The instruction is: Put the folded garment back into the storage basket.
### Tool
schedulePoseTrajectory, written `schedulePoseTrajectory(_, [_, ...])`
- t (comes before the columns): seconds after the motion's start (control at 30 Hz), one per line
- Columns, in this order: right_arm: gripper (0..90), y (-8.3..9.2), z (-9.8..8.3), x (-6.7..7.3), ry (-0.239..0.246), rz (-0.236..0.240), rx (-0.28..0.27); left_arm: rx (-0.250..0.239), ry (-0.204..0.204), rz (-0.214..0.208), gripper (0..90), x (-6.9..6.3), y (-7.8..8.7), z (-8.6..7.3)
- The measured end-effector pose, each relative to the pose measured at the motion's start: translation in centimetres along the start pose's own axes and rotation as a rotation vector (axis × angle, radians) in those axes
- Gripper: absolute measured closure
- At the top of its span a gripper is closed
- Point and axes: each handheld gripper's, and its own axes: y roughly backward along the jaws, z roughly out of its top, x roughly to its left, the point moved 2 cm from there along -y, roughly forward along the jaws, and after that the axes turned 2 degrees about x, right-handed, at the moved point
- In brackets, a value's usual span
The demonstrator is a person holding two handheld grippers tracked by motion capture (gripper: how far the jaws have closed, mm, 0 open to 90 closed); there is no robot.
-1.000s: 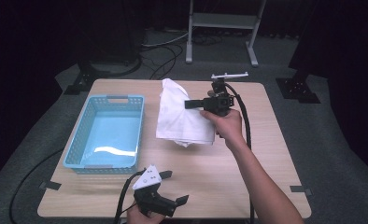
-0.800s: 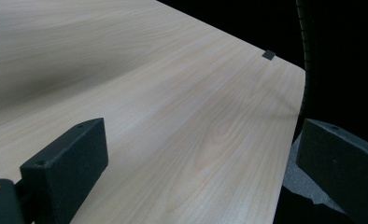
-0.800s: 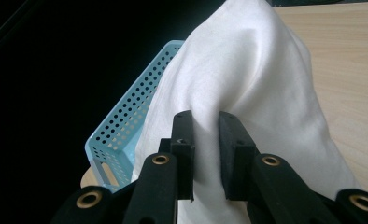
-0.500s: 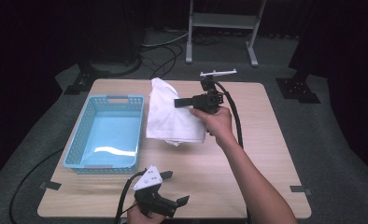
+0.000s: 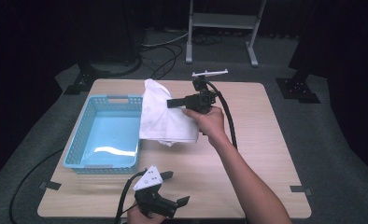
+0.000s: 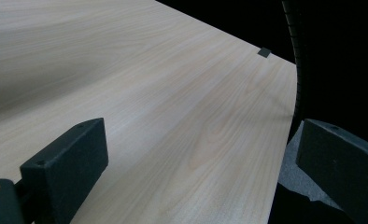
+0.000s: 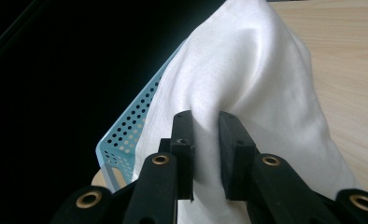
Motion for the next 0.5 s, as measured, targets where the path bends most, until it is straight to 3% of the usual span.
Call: schedulePoseTrajectory(0.5, [77.9,-1.3,0.5,0.9,0.007,0.016,0.011,0.000,-0.002,-0.002,2.0,0.0,0.0,0.0])
